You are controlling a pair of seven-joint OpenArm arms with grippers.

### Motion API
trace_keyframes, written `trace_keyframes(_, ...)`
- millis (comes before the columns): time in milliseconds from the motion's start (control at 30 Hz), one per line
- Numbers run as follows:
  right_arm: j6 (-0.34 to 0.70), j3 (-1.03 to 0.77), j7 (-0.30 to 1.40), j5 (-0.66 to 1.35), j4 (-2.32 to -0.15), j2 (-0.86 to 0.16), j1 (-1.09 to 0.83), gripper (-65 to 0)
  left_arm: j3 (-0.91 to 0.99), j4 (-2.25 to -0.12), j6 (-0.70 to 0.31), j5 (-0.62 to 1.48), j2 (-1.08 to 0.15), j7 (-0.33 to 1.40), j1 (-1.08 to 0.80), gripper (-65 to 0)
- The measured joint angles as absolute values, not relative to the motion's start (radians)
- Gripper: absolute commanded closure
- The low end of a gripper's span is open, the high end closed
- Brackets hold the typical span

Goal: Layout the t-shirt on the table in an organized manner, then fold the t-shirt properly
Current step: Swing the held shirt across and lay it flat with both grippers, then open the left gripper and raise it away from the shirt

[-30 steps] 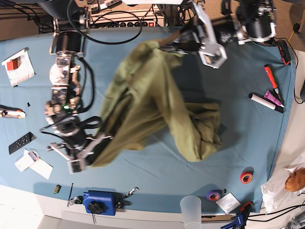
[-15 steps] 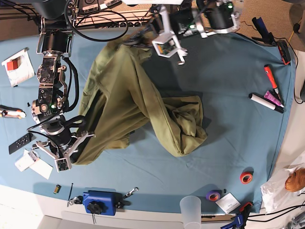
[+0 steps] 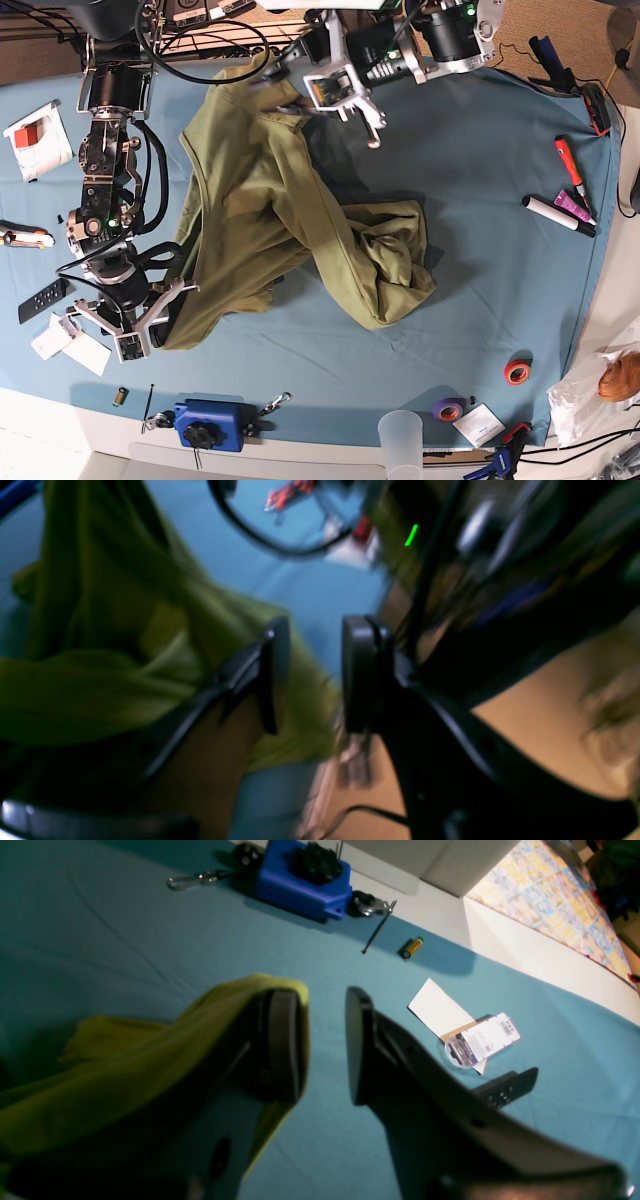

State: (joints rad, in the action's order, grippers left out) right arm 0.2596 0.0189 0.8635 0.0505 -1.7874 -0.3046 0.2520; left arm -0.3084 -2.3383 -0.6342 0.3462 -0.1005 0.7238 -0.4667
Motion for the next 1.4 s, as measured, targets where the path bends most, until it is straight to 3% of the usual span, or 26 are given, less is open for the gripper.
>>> trace_keyframes(67, 0.260, 0.019, 0.868, 0.050, -1.787, -0.305, 0.252, -16.1, -0.299, -2.338, -0.508, 0.274, -0.099, 0.712, -0.435, -18.9)
trace_keyframes(133, 0.265, 0.019, 0.899, 0.050, -1.787, -0.305, 0.252, -18.9, -0.254, -2.338, -0.459, 0.266, -0.099, 0.707, -0.405, -18.9)
trace_keyframes(267, 0.308, 0.019, 0.942, 0.050, -1.787, -0.305, 0.246, -27.9, -0.127, -2.338, -0.533, 0.331, -0.099, 0.701, -0.377, -18.9)
trace_keyframes(600, 0.311, 0.019, 1.008, 0.049, -1.797, -0.305, 0.208, -27.9, 0.164, -2.338, -0.679, 0.529, -0.117, 0.701, -0.331, -18.9)
trace_keyframes(800, 0.312, 0.019, 1.020, 0.081, -1.819, -0.305, 0.205, -27.9, 0.179, -2.338, -0.679, 0.537, -0.178, 0.701, -0.318, -17.8)
trace_keyframes(1400, 0.311, 0.019, 1.025, 0.081, -1.819, -0.305, 0.205, -27.9, 0.178, -2.338, -0.664, 0.601, -0.178, 0.748, -0.324, -15.8)
